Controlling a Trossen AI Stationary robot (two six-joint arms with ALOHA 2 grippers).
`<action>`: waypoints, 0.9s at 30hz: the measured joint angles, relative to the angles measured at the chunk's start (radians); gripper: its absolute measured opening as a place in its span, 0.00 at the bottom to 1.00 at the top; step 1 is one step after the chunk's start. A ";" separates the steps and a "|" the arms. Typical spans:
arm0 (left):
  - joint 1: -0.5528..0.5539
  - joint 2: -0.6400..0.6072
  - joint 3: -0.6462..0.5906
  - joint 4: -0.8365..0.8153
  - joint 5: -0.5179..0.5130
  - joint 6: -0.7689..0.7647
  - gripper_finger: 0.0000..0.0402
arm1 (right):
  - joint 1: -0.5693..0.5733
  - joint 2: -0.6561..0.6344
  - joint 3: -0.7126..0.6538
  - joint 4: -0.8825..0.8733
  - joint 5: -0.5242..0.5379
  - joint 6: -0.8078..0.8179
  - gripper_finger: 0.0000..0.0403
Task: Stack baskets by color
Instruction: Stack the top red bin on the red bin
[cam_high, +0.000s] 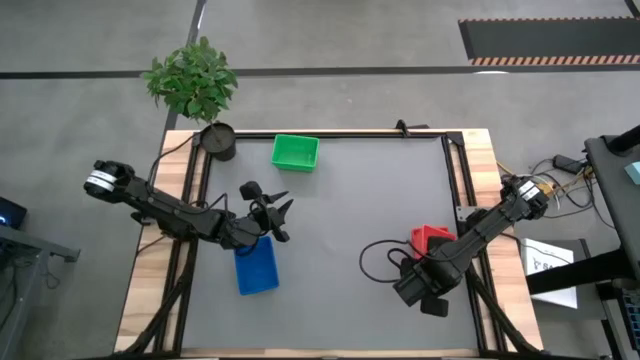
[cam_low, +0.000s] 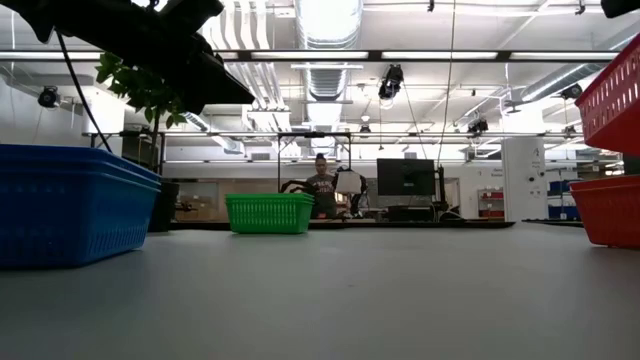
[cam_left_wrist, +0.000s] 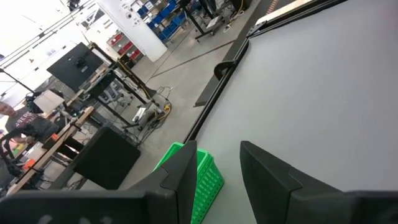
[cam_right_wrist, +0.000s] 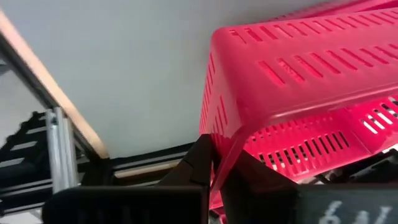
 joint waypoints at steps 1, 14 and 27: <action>0.000 0.000 0.000 0.000 0.000 0.000 0.26 | 0.003 0.000 -0.009 0.000 0.001 0.000 0.02; -0.002 0.000 0.000 -0.001 0.000 0.002 0.26 | 0.003 0.000 -0.147 0.000 0.029 -0.085 0.02; -0.002 0.000 0.000 -0.001 0.000 0.003 0.26 | 0.003 0.001 -0.243 0.009 0.057 -0.150 0.02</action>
